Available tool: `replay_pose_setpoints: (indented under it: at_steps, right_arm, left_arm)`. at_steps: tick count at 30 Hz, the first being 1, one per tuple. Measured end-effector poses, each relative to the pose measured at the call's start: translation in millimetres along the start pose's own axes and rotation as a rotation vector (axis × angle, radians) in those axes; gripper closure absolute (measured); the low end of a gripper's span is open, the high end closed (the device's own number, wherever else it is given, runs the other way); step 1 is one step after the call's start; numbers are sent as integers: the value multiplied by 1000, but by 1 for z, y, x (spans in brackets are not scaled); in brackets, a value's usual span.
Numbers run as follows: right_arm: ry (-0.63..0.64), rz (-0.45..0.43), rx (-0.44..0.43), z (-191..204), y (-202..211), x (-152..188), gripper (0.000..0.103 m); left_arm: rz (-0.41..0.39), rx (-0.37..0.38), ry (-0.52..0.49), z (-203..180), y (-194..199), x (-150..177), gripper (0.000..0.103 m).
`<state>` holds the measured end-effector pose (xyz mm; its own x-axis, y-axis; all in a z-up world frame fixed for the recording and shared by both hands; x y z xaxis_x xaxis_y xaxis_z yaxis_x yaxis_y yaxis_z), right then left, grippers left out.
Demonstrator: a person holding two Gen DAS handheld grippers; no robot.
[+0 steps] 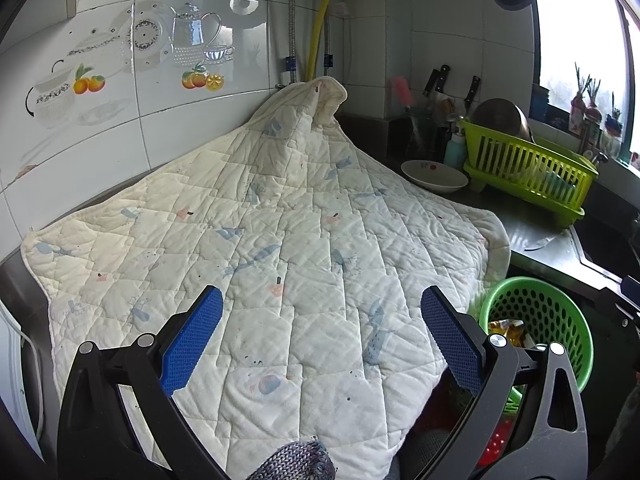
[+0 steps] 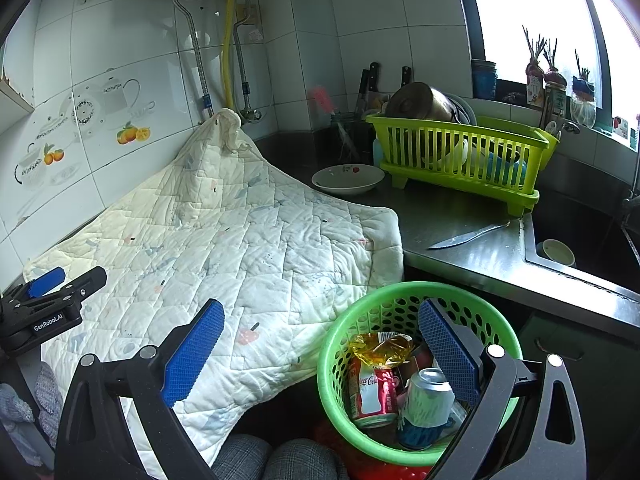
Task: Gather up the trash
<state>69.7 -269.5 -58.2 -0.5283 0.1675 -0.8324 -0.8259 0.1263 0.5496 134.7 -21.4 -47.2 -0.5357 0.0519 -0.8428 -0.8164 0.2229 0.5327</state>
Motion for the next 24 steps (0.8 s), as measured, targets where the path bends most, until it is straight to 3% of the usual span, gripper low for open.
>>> replay_pose_setpoints:
  at_steps: [24]
  right_arm:
    - [5,-1,5,4,-2,1,9]
  left_arm:
    - [-4,6,0,-1,-1,-1,5]
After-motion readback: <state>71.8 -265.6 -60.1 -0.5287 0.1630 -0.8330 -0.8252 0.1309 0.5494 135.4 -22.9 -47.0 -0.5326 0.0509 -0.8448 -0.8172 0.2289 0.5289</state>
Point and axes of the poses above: each gripper's, at about its wrist camera, not at the fingertips, and y roughly against the way its jaws point, z to its left, x to its underside, the point moved 10 cm from there along -y, roughly the way its jaws point, and after that the axes turned 8 degrees about x, right-handed, at the moved point
